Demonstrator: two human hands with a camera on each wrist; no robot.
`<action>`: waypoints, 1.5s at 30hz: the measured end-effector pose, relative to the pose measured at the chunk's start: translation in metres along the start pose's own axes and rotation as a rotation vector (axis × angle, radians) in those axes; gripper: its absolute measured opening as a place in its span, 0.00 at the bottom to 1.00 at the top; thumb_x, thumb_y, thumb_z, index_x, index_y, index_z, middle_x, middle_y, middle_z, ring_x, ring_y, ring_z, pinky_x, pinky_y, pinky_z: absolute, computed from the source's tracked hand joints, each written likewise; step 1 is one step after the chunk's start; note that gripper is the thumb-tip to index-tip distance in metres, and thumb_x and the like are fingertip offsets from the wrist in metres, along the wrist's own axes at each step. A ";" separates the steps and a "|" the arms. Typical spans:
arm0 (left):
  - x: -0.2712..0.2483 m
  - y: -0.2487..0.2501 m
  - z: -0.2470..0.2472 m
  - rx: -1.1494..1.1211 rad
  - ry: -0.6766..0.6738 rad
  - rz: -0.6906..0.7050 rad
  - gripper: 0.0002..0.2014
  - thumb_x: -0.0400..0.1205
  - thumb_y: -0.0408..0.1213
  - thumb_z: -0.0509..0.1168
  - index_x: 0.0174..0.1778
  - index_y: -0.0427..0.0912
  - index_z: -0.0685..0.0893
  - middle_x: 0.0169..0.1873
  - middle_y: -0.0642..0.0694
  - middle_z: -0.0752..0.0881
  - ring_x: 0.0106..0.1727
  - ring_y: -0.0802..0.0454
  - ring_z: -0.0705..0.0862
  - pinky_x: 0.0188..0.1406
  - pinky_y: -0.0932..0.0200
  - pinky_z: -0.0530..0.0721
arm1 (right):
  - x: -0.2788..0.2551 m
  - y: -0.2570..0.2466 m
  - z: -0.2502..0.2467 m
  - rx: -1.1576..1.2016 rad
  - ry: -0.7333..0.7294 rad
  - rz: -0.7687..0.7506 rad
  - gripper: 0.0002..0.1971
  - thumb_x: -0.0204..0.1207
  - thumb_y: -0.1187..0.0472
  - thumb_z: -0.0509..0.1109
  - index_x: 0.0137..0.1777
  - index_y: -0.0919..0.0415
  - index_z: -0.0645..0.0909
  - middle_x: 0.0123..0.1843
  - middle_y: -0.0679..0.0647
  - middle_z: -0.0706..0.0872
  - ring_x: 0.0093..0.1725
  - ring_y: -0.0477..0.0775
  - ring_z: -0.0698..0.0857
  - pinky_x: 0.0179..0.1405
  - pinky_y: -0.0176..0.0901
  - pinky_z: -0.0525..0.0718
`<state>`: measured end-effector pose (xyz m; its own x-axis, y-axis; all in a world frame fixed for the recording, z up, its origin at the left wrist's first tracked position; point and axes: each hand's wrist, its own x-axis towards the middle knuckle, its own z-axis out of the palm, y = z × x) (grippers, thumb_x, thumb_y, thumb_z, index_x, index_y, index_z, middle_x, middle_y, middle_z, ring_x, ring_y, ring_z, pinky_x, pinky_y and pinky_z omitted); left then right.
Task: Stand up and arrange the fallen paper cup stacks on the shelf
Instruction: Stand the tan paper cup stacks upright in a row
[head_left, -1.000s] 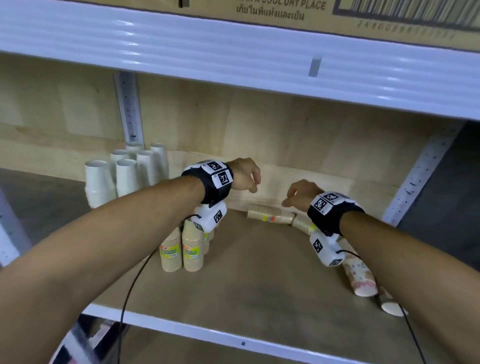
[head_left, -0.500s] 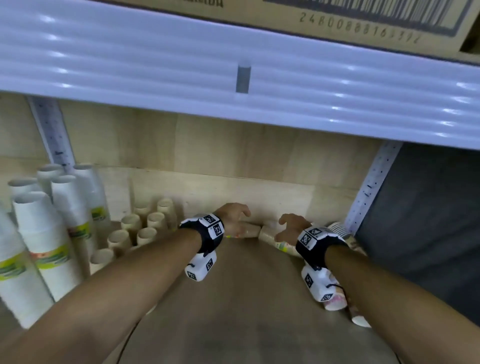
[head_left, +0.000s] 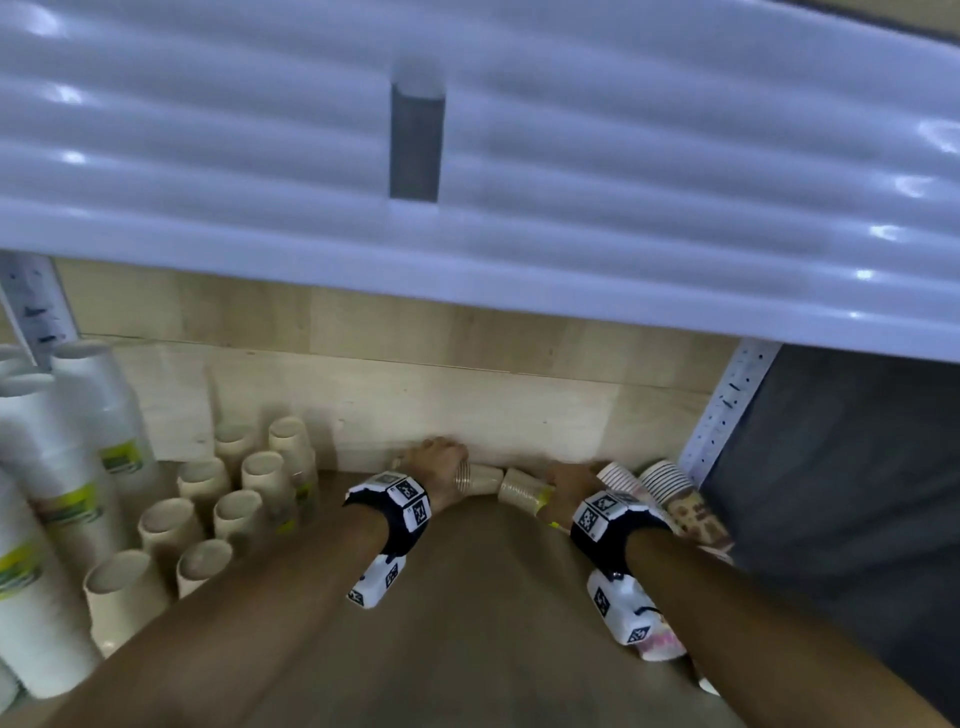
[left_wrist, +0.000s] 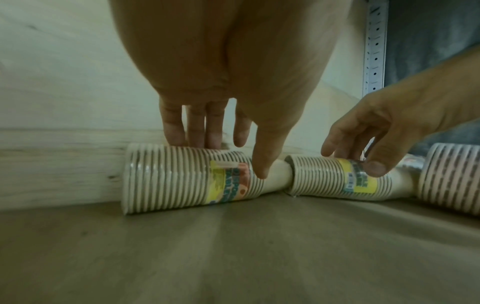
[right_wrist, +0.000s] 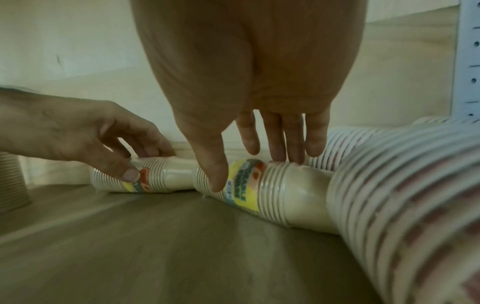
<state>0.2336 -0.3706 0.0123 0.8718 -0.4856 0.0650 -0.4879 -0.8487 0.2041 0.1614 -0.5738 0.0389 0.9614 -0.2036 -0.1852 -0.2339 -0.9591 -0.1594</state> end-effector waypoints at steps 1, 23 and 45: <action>0.002 -0.001 0.002 0.027 0.007 0.001 0.21 0.75 0.45 0.71 0.64 0.47 0.80 0.65 0.45 0.79 0.65 0.43 0.77 0.65 0.48 0.77 | 0.003 0.001 0.003 -0.017 0.001 -0.002 0.22 0.74 0.53 0.71 0.67 0.59 0.79 0.64 0.59 0.84 0.62 0.61 0.84 0.58 0.46 0.81; 0.002 -0.015 0.010 0.187 0.011 -0.035 0.31 0.73 0.44 0.73 0.73 0.51 0.74 0.70 0.49 0.79 0.72 0.45 0.74 0.72 0.49 0.68 | 0.012 0.014 0.014 -0.088 0.047 -0.027 0.21 0.67 0.53 0.76 0.59 0.55 0.77 0.56 0.54 0.87 0.51 0.57 0.87 0.51 0.48 0.87; -0.062 0.005 -0.038 -0.405 0.006 -0.171 0.30 0.69 0.39 0.79 0.61 0.43 0.69 0.56 0.44 0.83 0.56 0.40 0.84 0.55 0.43 0.84 | -0.060 -0.040 -0.049 0.057 0.164 -0.162 0.18 0.73 0.58 0.76 0.62 0.54 0.84 0.65 0.51 0.82 0.66 0.53 0.80 0.54 0.34 0.73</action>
<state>0.1787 -0.3367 0.0467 0.9393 -0.3430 0.0029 -0.2813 -0.7655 0.5787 0.1200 -0.5331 0.1041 0.9967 -0.0814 0.0067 -0.0777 -0.9702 -0.2295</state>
